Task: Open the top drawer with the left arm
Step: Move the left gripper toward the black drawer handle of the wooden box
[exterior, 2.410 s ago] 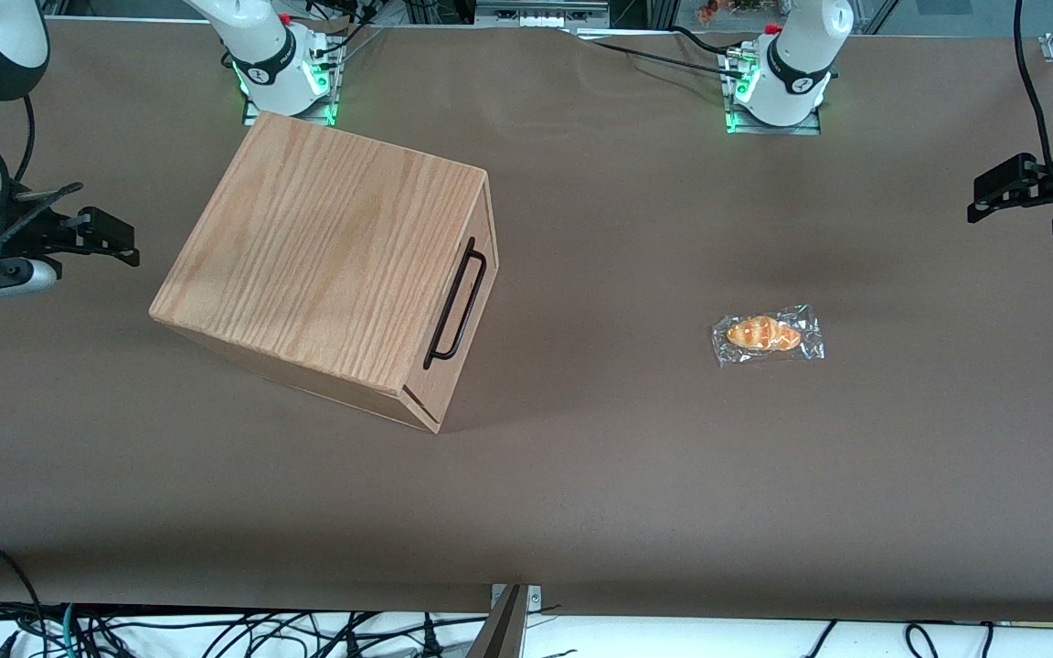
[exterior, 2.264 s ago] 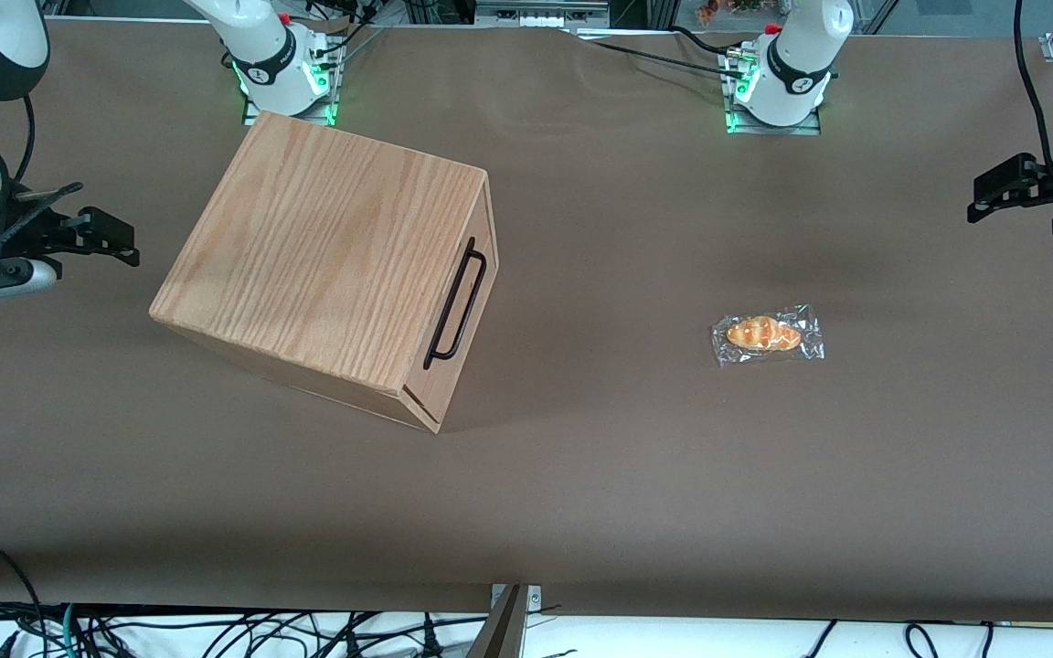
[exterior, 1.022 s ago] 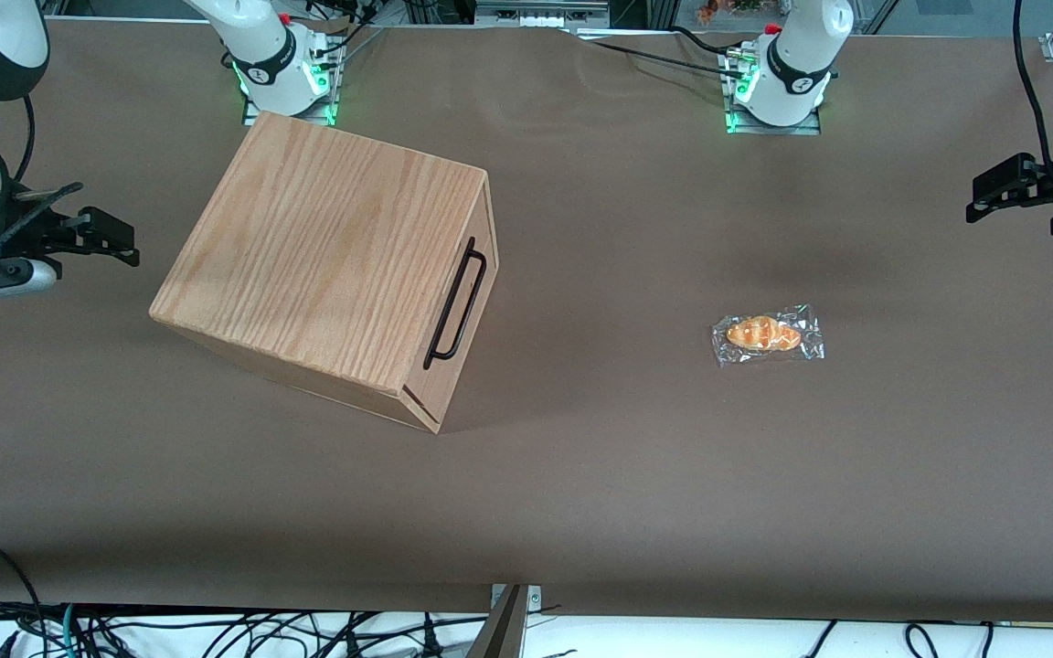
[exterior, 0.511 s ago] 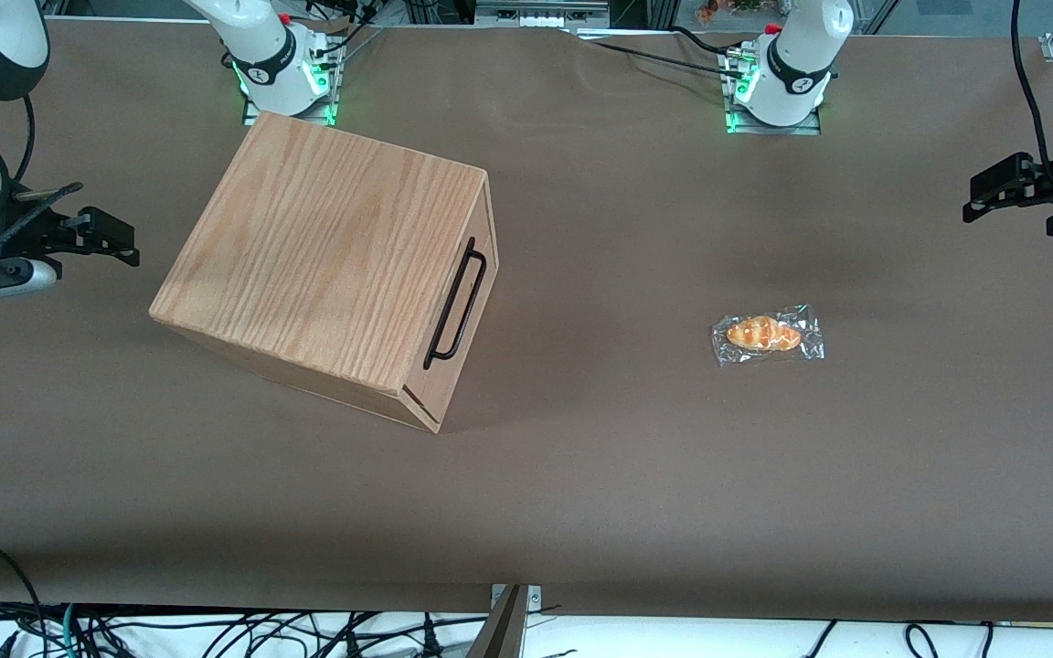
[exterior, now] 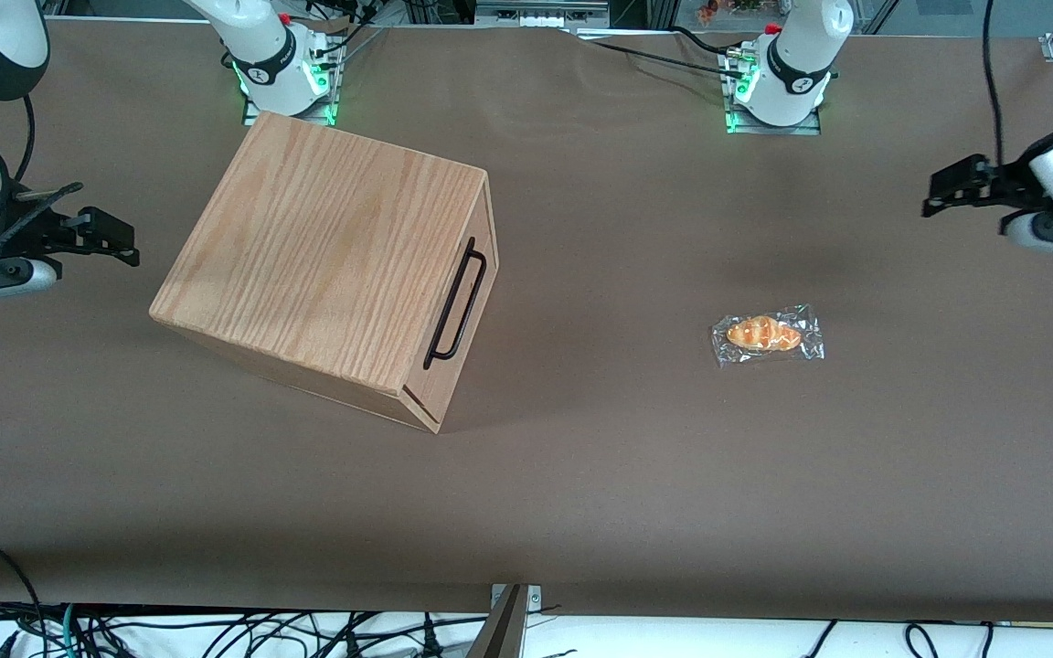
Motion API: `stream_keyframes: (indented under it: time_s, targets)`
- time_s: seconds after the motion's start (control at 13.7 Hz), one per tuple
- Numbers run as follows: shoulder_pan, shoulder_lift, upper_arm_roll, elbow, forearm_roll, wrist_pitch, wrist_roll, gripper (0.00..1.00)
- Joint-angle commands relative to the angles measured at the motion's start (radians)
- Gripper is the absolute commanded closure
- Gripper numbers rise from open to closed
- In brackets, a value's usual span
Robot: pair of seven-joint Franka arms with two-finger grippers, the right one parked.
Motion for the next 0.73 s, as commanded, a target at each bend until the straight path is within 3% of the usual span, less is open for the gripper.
stream_keyframes:
  time_s: [0.0,0.15,0.44,0.66]
  targets:
    - [-0.048,0.080,-0.017,0.013,-0.057,-0.005,0.005,0.00]
    - [-0.100,0.143,-0.020,0.025,-0.179,0.021,0.004,0.00]
    - [-0.216,0.246,-0.021,0.040,-0.350,0.147,0.004,0.00]
    - [-0.325,0.312,-0.020,0.060,-0.417,0.286,-0.030,0.00]
